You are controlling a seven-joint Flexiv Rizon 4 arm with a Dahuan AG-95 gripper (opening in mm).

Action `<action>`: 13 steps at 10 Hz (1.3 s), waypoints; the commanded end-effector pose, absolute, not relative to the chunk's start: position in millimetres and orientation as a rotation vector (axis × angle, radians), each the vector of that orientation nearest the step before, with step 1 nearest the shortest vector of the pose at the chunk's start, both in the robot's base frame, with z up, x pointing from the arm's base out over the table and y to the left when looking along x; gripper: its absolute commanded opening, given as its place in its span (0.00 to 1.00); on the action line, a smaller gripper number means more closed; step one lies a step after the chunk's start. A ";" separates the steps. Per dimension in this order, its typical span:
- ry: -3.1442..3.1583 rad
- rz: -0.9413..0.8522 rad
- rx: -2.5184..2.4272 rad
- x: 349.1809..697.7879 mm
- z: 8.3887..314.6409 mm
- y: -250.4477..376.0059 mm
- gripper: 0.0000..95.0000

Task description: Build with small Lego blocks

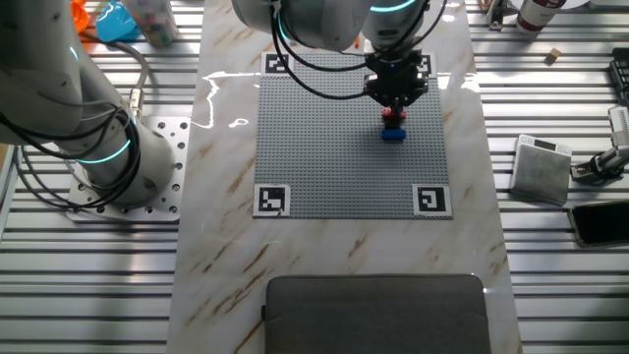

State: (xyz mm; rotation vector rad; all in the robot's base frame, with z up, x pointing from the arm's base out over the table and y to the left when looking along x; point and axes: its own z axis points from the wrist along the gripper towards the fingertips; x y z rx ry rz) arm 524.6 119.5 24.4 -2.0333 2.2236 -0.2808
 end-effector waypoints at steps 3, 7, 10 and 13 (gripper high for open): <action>2.138 -0.274 -2.099 531.1 17.3 112.6 0.00; 2.139 -0.266 -2.092 532.2 18.2 111.9 0.00; 2.160 -0.256 -2.073 531.7 18.8 112.1 0.00; 2.178 -0.265 -2.071 530.3 29.1 113.5 0.00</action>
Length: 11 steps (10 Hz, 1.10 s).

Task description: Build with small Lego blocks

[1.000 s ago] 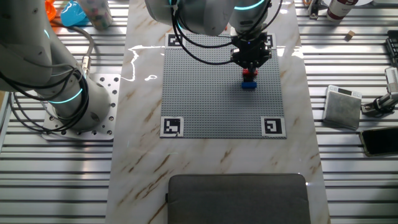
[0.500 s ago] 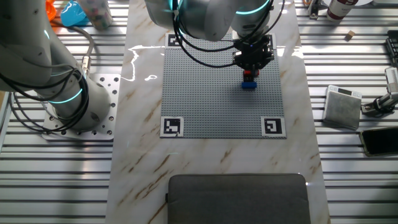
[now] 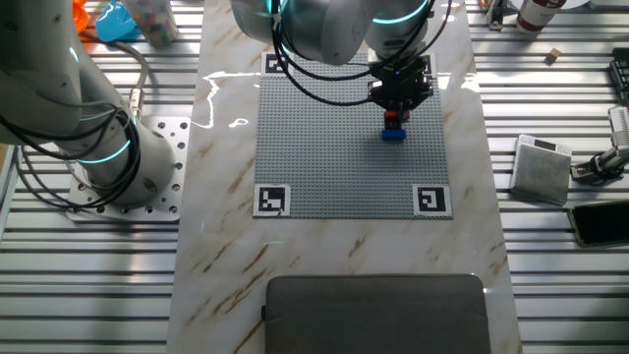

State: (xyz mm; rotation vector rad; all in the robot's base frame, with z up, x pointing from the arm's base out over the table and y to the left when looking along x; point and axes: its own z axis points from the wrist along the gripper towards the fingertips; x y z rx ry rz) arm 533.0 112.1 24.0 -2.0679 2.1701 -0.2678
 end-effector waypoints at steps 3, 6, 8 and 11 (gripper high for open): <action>2.194 -0.257 -2.060 529.4 34.3 114.4 0.00; 2.234 -0.235 -2.014 528.9 36.0 117.6 0.00; 2.278 -0.237 -1.981 527.8 38.7 122.8 0.00; 2.300 -0.240 -1.956 527.0 37.4 130.1 0.00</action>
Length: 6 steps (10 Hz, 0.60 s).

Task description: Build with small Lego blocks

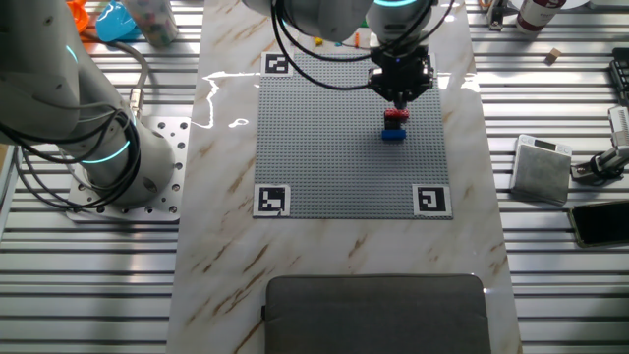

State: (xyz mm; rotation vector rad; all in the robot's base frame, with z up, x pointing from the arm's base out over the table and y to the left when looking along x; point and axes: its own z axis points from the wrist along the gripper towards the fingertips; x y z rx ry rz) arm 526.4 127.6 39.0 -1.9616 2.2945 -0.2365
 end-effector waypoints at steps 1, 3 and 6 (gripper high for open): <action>2.302 -0.241 -1.952 526.8 36.6 131.8 0.00; 2.298 -0.243 -1.954 527.1 33.9 132.2 0.00; 2.306 -0.239 -1.939 527.5 28.9 134.0 0.00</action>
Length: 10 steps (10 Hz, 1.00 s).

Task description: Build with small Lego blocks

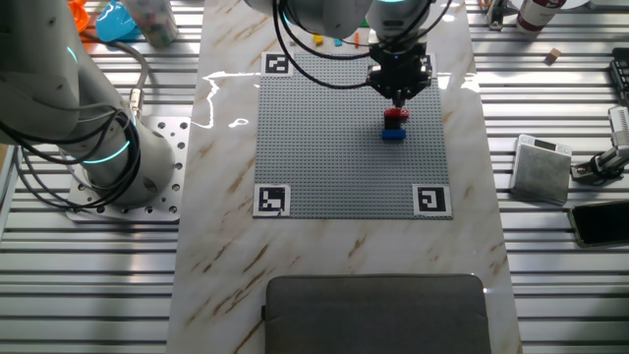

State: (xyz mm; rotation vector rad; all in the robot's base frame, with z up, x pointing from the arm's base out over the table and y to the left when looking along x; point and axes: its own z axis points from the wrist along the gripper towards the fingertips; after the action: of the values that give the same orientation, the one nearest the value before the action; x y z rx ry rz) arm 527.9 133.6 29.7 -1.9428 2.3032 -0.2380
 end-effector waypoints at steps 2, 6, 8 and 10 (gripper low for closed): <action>2.314 -0.240 -1.928 526.9 27.6 137.8 0.00; 2.307 -0.252 -1.936 527.1 20.9 140.1 0.00; 2.302 -0.255 -1.943 527.1 19.3 139.8 0.00; 2.291 -0.262 -1.953 527.1 18.4 139.3 0.00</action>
State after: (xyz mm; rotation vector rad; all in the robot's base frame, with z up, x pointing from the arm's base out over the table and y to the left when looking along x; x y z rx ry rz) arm 528.0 139.0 17.1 -1.9535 2.2914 -0.2632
